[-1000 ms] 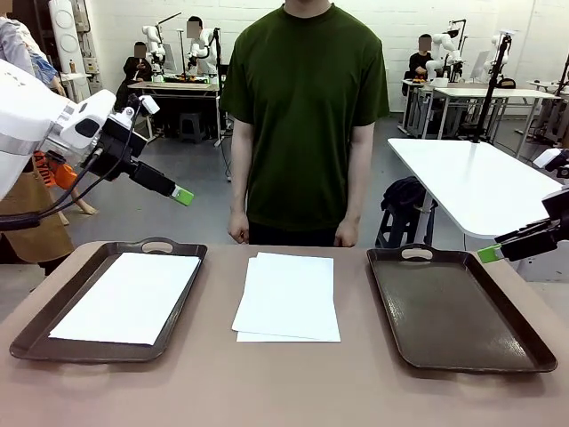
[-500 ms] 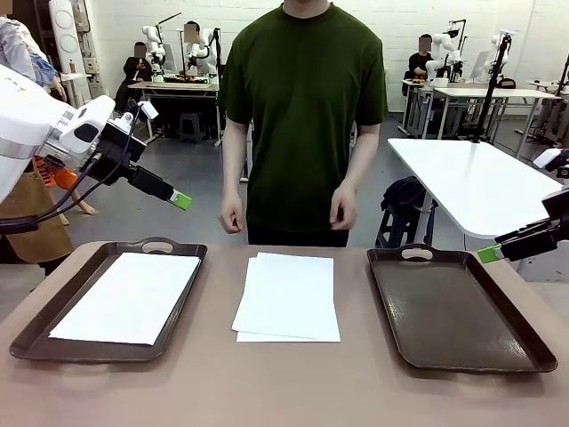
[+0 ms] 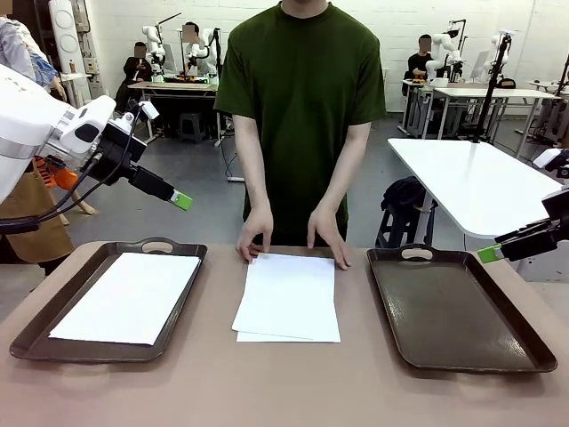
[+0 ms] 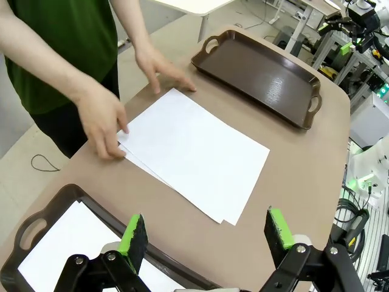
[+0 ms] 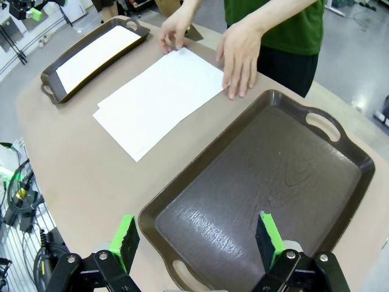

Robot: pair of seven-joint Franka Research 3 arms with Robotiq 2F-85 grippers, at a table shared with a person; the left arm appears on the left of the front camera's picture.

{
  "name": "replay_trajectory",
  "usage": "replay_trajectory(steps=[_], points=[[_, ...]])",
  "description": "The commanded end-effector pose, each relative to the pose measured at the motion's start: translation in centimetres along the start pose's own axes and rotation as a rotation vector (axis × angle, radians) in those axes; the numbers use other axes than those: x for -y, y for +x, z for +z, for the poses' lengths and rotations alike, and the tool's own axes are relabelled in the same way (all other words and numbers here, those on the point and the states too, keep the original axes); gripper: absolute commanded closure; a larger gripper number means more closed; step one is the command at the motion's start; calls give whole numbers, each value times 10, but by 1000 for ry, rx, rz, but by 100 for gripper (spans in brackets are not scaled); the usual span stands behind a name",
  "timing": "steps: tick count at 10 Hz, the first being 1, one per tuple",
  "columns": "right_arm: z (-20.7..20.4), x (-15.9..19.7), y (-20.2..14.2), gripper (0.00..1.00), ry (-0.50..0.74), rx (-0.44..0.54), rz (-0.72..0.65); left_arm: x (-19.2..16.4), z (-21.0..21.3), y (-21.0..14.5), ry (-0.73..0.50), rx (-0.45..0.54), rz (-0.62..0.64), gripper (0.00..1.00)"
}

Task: Sort the A4 documents.
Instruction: Receive the A4 Paper.

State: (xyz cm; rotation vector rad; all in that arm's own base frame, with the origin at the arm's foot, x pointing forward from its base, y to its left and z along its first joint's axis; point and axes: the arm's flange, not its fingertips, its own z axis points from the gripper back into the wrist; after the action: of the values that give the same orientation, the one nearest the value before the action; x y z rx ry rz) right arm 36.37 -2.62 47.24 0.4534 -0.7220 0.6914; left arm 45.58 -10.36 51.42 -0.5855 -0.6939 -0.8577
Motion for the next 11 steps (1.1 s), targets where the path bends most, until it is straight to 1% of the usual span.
replay_trajectory(steps=[1, 11], points=[[-4, 4, 1, 0, 19, 27, 7, 1, 0, 0, -1, 1, -4, 0], [-4, 4, 1, 0, 19, 27, 7, 1, 0, 0, -1, 1, -4, 0]])
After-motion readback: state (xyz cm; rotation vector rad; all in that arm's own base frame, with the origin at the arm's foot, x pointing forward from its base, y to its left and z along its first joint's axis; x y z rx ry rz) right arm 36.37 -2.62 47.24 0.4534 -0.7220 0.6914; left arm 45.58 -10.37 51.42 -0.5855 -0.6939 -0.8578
